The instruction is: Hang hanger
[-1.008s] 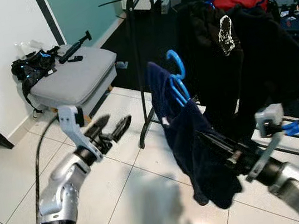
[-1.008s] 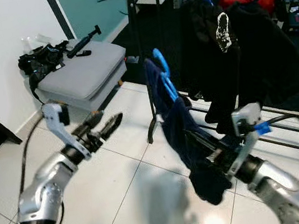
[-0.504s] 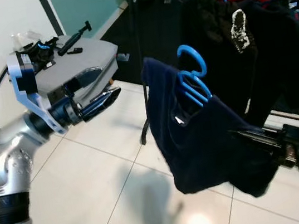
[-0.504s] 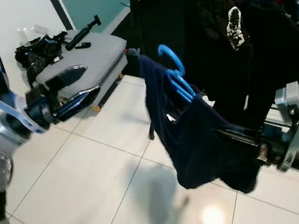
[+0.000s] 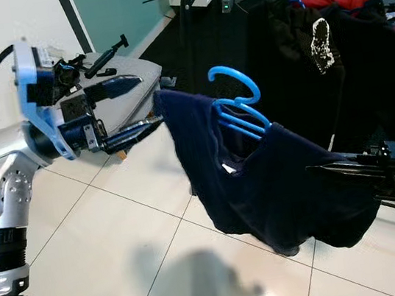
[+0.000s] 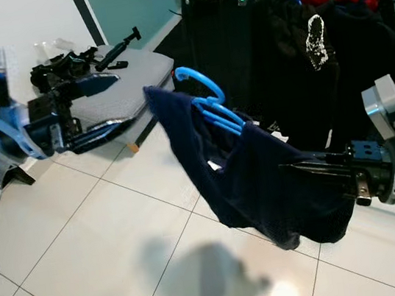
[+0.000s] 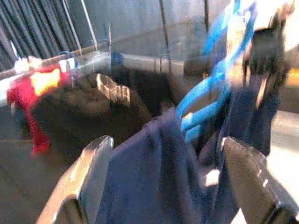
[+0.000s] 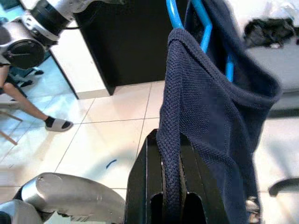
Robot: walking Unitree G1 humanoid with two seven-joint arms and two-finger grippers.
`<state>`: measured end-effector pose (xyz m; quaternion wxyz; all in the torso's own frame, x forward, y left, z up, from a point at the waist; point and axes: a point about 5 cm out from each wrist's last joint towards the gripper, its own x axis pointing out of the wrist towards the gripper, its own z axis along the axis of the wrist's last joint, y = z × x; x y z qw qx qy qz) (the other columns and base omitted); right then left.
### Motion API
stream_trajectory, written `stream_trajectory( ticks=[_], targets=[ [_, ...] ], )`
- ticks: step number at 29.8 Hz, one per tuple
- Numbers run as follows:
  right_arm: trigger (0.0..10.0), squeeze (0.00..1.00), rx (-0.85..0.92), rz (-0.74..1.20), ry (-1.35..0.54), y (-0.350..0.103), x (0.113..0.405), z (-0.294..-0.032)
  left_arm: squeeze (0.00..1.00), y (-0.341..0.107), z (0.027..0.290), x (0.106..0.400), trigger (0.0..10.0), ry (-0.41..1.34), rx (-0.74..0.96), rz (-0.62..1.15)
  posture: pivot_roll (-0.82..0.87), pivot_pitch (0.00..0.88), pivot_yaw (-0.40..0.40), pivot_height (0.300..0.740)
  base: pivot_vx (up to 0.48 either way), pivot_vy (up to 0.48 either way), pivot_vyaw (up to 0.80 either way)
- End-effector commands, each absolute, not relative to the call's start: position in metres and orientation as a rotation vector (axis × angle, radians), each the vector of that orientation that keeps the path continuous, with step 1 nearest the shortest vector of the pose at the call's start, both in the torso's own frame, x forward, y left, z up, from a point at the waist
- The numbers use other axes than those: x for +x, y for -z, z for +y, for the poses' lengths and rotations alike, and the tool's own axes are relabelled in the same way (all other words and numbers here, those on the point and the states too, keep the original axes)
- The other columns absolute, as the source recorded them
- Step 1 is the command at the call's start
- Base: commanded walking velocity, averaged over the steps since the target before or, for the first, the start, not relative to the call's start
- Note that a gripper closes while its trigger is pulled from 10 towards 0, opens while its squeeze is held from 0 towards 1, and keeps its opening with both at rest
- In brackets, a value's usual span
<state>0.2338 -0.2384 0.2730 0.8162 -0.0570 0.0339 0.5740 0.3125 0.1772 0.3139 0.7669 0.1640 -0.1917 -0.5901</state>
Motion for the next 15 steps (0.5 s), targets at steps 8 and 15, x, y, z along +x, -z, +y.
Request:
stream_trajectory(
  ticks=[8,15],
  targets=[
    [10.0,0.0,-0.261,0.107,-1.413,-0.288,0.239,-0.216,0.0,-0.328,0.166,0.313,10.0,1.354,0.601,-0.403,-0.07,0.075,0.057,0.74,0.0,0.0,0.0],
    [10.0,0.0,-0.292,0.126,-1.481,-0.285,0.243,-0.203,0.0,-0.332,0.162,0.314,10.0,1.397,0.641,-0.387,-0.06,0.071,0.062,0.74,0.0,0.0,0.0]
  ],
)
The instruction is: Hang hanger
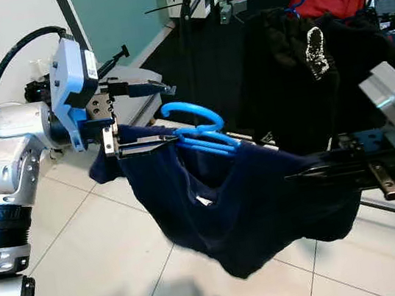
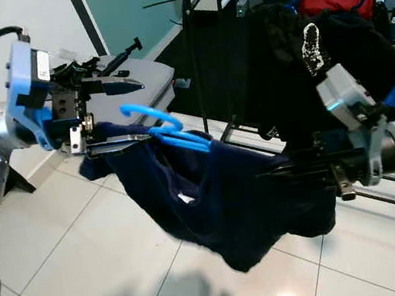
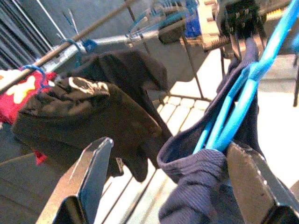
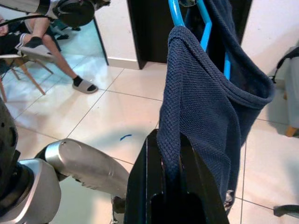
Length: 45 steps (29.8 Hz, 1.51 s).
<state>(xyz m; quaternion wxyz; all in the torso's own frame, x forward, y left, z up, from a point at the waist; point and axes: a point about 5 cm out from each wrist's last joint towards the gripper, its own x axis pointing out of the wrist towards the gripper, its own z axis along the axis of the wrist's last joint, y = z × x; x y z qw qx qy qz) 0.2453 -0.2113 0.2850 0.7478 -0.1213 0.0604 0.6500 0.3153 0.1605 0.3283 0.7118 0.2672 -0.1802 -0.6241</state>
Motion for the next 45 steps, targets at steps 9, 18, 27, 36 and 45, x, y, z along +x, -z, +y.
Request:
stream_trajectory(
  ticks=[9,18,27,36,45],
  targets=[
    [10.0,0.0,-0.318,0.161,-1.492,-0.279,0.251,-0.2,0.0,-0.333,0.166,0.306,10.0,1.543,0.507,-0.356,-0.06,0.074,0.067,0.74,0.0,0.0,0.0],
    [10.0,0.0,-0.287,0.18,-1.445,-0.27,0.263,-0.205,0.0,-0.333,0.169,0.282,10.0,1.792,0.244,-0.361,-0.05,0.08,0.072,0.74,0.0,0.0,0.0],
    [10.0,0.0,-0.288,0.145,-1.462,-0.274,0.267,-0.197,0.0,-0.316,0.145,0.273,10.0,1.859,0.117,-0.362,-0.05,0.082,0.075,0.74,0.0,0.0,0.0],
    [10.0,0.0,-0.285,0.101,-1.49,-0.279,0.271,-0.185,0.0,-0.306,0.119,0.276,10.0,1.791,0.06,-0.403,-0.06,0.076,0.073,0.74,0.0,0.0,0.0],
    [10.0,0.0,-0.29,0.09,-1.496,-0.28,0.273,-0.182,0.0,-0.303,0.122,0.28,10.0,1.748,0.119,-0.353,-0.06,0.075,0.073,0.74,0.0,0.0,0.0]
  ],
)
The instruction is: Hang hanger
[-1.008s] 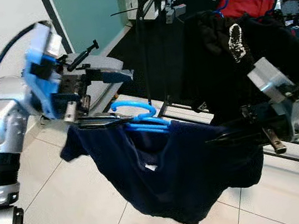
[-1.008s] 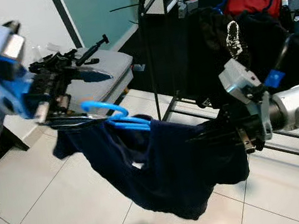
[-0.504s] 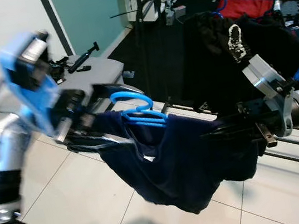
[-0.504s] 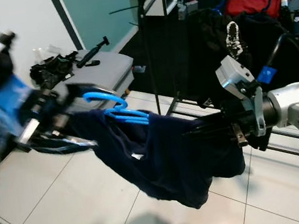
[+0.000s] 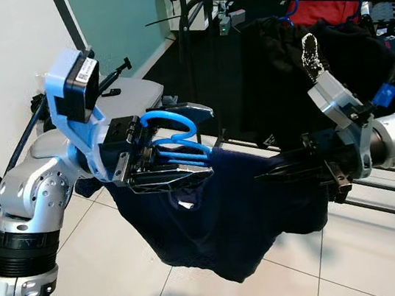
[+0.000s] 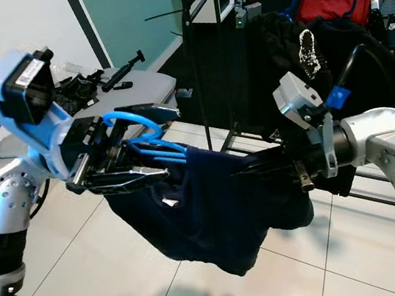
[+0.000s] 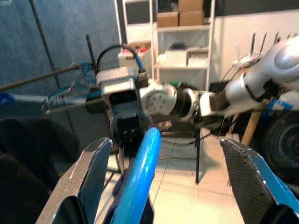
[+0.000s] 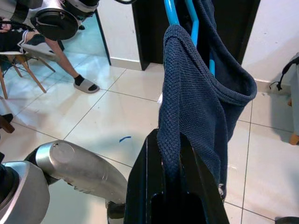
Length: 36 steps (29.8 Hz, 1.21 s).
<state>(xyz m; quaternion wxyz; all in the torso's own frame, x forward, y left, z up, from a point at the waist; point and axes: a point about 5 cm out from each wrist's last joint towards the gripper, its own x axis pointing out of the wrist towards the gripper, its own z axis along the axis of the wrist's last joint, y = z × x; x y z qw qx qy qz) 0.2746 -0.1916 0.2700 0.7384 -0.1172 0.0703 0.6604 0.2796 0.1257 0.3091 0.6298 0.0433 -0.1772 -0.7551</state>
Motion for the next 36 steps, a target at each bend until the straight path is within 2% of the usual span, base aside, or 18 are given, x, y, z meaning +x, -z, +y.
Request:
stream_trajectory(
  ticks=[1,2,3,26,34,35,36],
  targets=[
    [10.0,0.0,-0.291,0.089,-1.496,-0.28,0.273,-0.182,0.0,-0.301,0.123,0.28,3.9,1.745,0.141,-0.34,-0.06,0.075,0.073,0.74,0.0,0.0,0.0],
    [10.0,0.0,-0.291,0.089,-1.496,-0.28,0.273,-0.182,0.0,-0.301,0.123,0.28,3.9,1.745,0.141,-0.34,-0.06,0.075,0.073,0.74,0.0,0.0,0.0],
    [10.0,0.0,-0.292,0.088,-1.495,-0.28,0.273,-0.182,0.0,-0.299,0.125,0.281,0.0,1.736,0.153,-0.33,-0.06,0.074,0.073,0.74,0.0,0.0,0.0],
    [10.0,0.0,-0.307,0.073,-1.49,-0.282,0.274,-0.182,0.0,-0.3,0.129,0.284,0.0,1.693,0.07,-0.373,-0.06,0.07,0.075,0.74,0.0,0.0,0.0],
    [10.0,0.0,-0.31,0.003,-1.414,-0.286,0.282,-0.183,0.0,-0.303,0.132,0.286,0.0,1.669,0.065,-0.403,-0.06,0.067,0.076,0.74,0.0,0.0,0.0],
    [10.0,0.9,-0.301,-0.023,-1.387,-0.288,0.285,-0.183,0.0,-0.304,0.133,0.287,0.0,1.66,0.064,-0.41,-0.06,0.067,0.076,0.74,0.0,0.0,0.0],
    [10.0,0.9,-0.301,-0.023,-1.387,-0.288,0.285,-0.183,0.0,-0.304,0.133,0.287,0.0,1.66,0.064,-0.41,-0.06,0.067,0.076,0.74,0.0,0.0,0.0]
  ],
)
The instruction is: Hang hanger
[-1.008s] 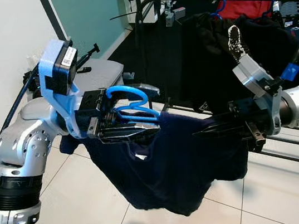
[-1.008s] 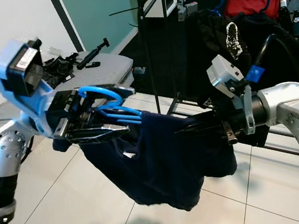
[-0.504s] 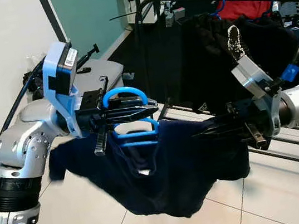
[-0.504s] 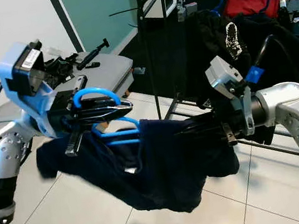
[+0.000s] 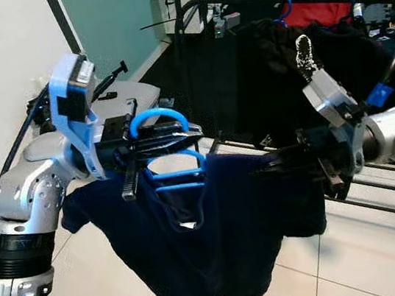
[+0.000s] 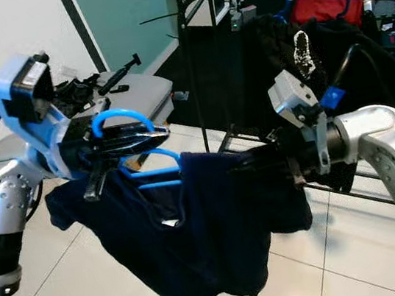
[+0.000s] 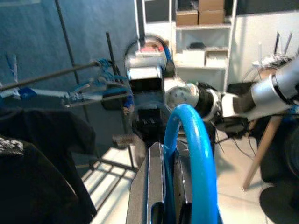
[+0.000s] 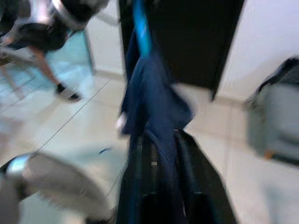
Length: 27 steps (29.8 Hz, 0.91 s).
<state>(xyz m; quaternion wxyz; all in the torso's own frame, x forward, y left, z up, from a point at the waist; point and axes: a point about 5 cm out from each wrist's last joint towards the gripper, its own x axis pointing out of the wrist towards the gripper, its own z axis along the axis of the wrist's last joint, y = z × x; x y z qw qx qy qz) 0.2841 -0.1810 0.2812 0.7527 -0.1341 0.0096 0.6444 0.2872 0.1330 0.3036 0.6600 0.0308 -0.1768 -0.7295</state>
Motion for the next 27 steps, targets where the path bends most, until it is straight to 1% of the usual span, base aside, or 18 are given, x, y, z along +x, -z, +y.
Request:
stream_trajectory(
  ticks=[1,2,7,10,11,12,15,17,18,19,20,21,23,24,27],
  targets=[
    [10.0,1.0,-0.287,-0.051,-1.367,-0.291,0.286,-0.184,0.0,-0.306,0.134,0.287,0.0,1.647,0.065,-0.421,-0.06,0.069,0.078,0.74,0.0,0.0,0.0],
    [10.0,1.0,-0.273,-0.085,-1.337,-0.294,0.287,-0.186,0.0,-0.308,0.137,0.288,0.0,1.634,0.07,-0.43,-0.06,0.07,0.079,0.74,0.0,0.0,0.0],
    [10.0,1.0,-0.24,-0.126,-1.311,-0.299,0.286,-0.191,0.0,-0.312,0.142,0.29,0.0,1.608,0.091,-0.44,-0.06,0.072,0.08,0.74,0.0,0.0,0.0],
    [10.0,1.0,-0.217,-0.146,-1.306,-0.304,0.28,-0.202,0.0,-0.318,0.153,0.294,0.0,1.567,0.136,-0.439,-0.06,0.073,0.08,0.74,0.0,0.0,0.0],
    [10.0,1.0,-0.219,-0.135,-1.297,-0.304,0.276,-0.21,0.0,-0.323,0.161,0.296,0.0,1.541,0.161,-0.443,-0.06,0.075,0.08,0.74,0.0,0.0,0.0],
    [10.0,1.0,-0.219,-0.135,-1.297,-0.304,0.276,-0.21,0.0,-0.323,0.161,0.296,0.0,1.541,0.161,-0.443,-0.06,0.075,0.08,0.74,0.0,0.0,0.0],
    [10.0,1.0,-0.23,-0.071,-1.264,-0.297,0.268,-0.228,0.0,-0.337,0.176,0.297,0.0,1.491,0.193,-0.473,-0.06,0.077,0.079,0.74,0.0,0.0,0.0],
    [10.0,1.0,-0.23,-0.071,-1.264,-0.297,0.268,-0.228,0.0,-0.337,0.176,0.297,0.0,1.491,0.193,-0.473,-0.06,0.077,0.079,0.74,0.0,0.0,0.0],
    [10.0,0.97,-0.235,-0.02,-1.257,-0.289,0.265,-0.232,0.0,-0.343,0.179,0.296,0.0,1.482,0.181,-0.497,-0.06,0.08,0.078,0.74,0.0,0.0,0.0],
    [10.0,0.97,-0.235,-0.02,-1.257,-0.289,0.265,-0.232,0.0,-0.343,0.179,0.296,0.0,1.482,0.181,-0.497,-0.06,0.08,0.078,0.74,0.0,0.0,0.0],
    [10.0,0.0,-0.245,0.046,-1.257,-0.278,0.261,-0.234,0.0,-0.348,0.179,0.294,0.0,1.487,0.156,-0.523,-0.06,0.083,0.078,0.74,0.0,0.0,0.0],
    [10.0,0.0,-0.258,0.108,-1.258,-0.266,0.258,-0.235,0.0,-0.35,0.178,0.292,0.0,1.503,0.136,-0.54,-0.06,0.083,0.079,0.74,0.0,0.0,0.0],
    [10.0,0.0,-0.258,0.108,-1.258,-0.266,0.258,-0.235,0.0,-0.35,0.178,0.292,0.0,1.503,0.136,-0.54,-0.06,0.083,0.079,0.74,0.0,0.0,0.0],
    [10.0,0.0,-0.266,0.147,-1.259,-0.258,0.256,-0.235,0.0,-0.351,0.176,0.291,0.0,1.519,0.12,-0.55,-0.06,0.083,0.079,0.74,0.0,0.0,0.0],
    [10.0,0.0,-0.266,0.129,-1.244,-0.257,0.259,-0.233,0.0,-0.348,0.17,0.289,0.0,1.552,0.108,-0.547,-0.06,0.084,0.08,0.74,0.0,0.0,0.0]
  ],
)
